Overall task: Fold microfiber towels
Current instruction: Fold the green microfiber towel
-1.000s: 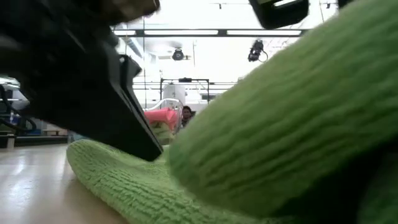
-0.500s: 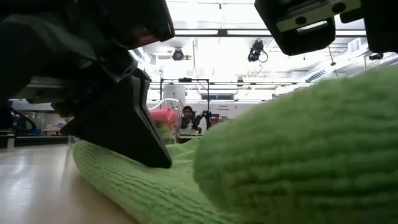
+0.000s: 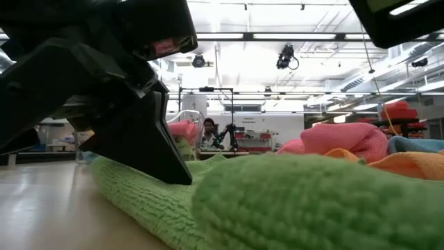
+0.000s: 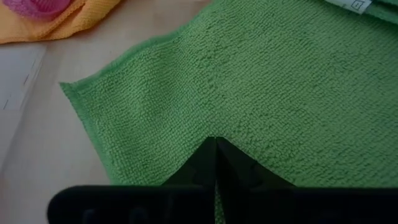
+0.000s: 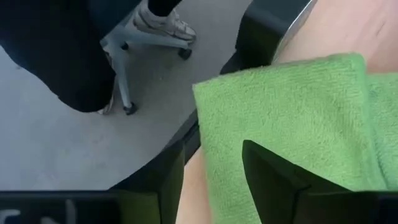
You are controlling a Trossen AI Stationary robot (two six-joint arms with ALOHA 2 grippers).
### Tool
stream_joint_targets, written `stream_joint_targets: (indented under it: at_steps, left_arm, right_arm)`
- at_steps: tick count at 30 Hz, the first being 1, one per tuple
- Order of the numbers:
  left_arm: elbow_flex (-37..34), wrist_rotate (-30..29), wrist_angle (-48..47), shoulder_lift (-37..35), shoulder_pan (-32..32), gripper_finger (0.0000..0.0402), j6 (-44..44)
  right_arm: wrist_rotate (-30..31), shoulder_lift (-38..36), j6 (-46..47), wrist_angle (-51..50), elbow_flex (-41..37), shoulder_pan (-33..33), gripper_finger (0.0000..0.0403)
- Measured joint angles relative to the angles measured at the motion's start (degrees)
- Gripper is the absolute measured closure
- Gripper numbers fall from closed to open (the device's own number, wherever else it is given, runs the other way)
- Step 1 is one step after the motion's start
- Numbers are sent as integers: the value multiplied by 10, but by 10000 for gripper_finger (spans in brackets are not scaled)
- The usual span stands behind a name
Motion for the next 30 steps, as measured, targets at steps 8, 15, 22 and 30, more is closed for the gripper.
stream_joint_targets:
  at_steps: [8, 15, 22, 30]
  left_arm:
    - [1, -18, -42, 0, 5, 388, -1]
    - [2, -37, -117, -1, 5, 384, -24]
    - [1, -66, -228, -1, 3, 381, -61]
    - [-2, -59, -307, -16, -1, 392, -61]
  right_arm:
    - [65, -2, 5, -41, 11, -11, 230]
    - [117, -2, -34, -68, 10, -37, 230]
    - [124, -5, -61, -103, 10, -65, 230]
    - [124, -27, -74, -153, 10, -81, 230]
